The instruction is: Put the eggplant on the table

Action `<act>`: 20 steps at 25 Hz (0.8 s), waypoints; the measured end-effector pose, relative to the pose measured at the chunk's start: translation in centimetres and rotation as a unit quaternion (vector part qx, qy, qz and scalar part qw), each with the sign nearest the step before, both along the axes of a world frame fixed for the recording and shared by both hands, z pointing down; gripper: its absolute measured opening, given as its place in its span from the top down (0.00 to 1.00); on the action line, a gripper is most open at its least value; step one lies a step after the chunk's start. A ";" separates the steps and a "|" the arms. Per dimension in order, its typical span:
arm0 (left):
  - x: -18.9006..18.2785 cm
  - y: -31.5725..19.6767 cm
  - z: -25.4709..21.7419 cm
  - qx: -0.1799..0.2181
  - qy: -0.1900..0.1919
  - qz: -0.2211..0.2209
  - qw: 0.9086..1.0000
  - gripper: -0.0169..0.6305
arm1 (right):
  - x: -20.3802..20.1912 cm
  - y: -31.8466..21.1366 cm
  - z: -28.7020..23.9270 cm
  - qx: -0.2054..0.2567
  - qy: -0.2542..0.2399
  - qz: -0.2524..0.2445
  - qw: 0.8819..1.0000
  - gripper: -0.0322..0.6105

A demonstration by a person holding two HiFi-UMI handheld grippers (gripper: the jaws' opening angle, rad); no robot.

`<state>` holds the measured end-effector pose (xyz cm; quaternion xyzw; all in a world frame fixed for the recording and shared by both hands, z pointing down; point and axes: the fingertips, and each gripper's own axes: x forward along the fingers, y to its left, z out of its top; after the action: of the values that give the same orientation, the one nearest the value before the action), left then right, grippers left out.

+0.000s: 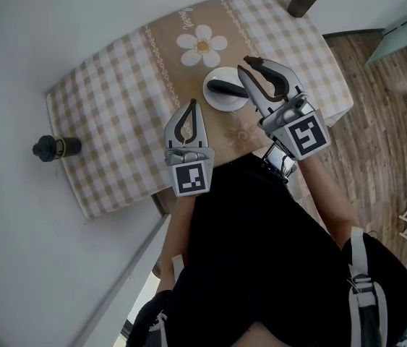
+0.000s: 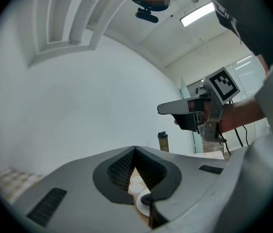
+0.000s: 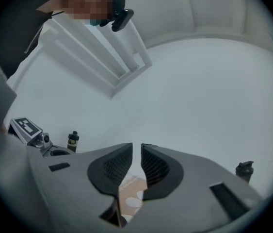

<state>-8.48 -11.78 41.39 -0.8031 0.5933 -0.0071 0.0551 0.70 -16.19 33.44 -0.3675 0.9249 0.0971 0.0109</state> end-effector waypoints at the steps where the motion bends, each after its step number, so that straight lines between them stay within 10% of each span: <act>1: -0.1 -0.6 0.1 0.000 0.000 0.000 1.000 0.97 | 0.1 -0.7 0.3 -0.006 -0.006 0.002 1.000 0.89; 14: 0.6 0.1 -0.9 0.047 -0.007 0.010 0.999 0.97 | 1.9 0.5 5.5 -0.076 -0.036 0.045 0.995 0.95; 20: -0.3 -1.5 0.9 -0.001 -0.002 0.004 1.000 0.97 | 1.8 -1.4 10.6 -0.182 -0.032 0.045 0.982 0.95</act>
<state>-8.75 -13.29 42.29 -0.8057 0.5896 -0.0092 0.0560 2.54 -17.63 44.08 -0.4076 0.9088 -0.0841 -0.0306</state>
